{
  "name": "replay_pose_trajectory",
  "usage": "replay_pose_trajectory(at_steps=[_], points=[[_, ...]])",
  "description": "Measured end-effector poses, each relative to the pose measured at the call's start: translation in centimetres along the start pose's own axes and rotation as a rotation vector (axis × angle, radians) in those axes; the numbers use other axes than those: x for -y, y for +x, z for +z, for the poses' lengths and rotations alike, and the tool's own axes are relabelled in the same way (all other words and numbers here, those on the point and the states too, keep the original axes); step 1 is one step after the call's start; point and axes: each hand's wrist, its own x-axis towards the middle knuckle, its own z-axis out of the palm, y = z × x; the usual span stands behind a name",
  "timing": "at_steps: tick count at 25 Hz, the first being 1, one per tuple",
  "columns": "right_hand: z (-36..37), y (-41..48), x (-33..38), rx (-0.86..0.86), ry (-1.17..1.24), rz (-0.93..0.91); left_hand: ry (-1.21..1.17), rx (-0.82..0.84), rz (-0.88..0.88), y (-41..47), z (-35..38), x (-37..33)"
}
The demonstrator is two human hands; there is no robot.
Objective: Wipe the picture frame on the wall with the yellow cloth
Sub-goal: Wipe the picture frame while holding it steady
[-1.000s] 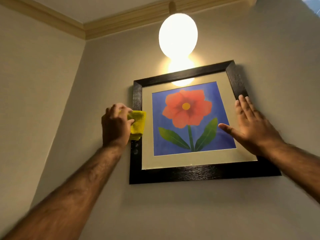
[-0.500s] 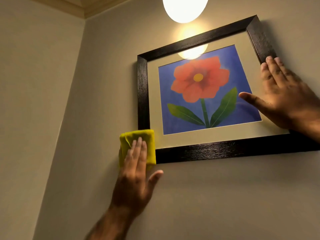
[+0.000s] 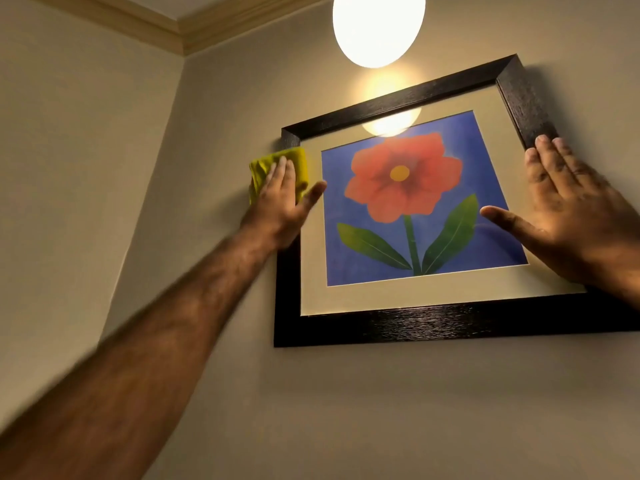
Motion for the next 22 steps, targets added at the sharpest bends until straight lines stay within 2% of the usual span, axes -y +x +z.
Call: replay_pose_trajectory(at_steps=[3,6,14,18,22], points=[[0.1,-0.2,0.0,-0.012,-0.005,-0.004,0.059,0.073,-0.035,5.1,-1.0,0.2],[-0.1,-0.2,0.2,-0.011,-0.003,-0.007,0.058,0.043,-0.013,4.1,-0.3,0.2],[0.2,-0.1,0.2,-0.064,0.013,-0.019,0.022,0.125,0.157,-15.8,1.6,2.7],[0.7,0.1,-0.1,-0.067,0.002,-0.022,0.010,0.114,0.045,-24.1,3.4,0.9],[2.1,0.3,-0.9,-0.115,-0.014,-0.029,0.015,0.082,-0.024,-26.4,4.1,-1.8]])
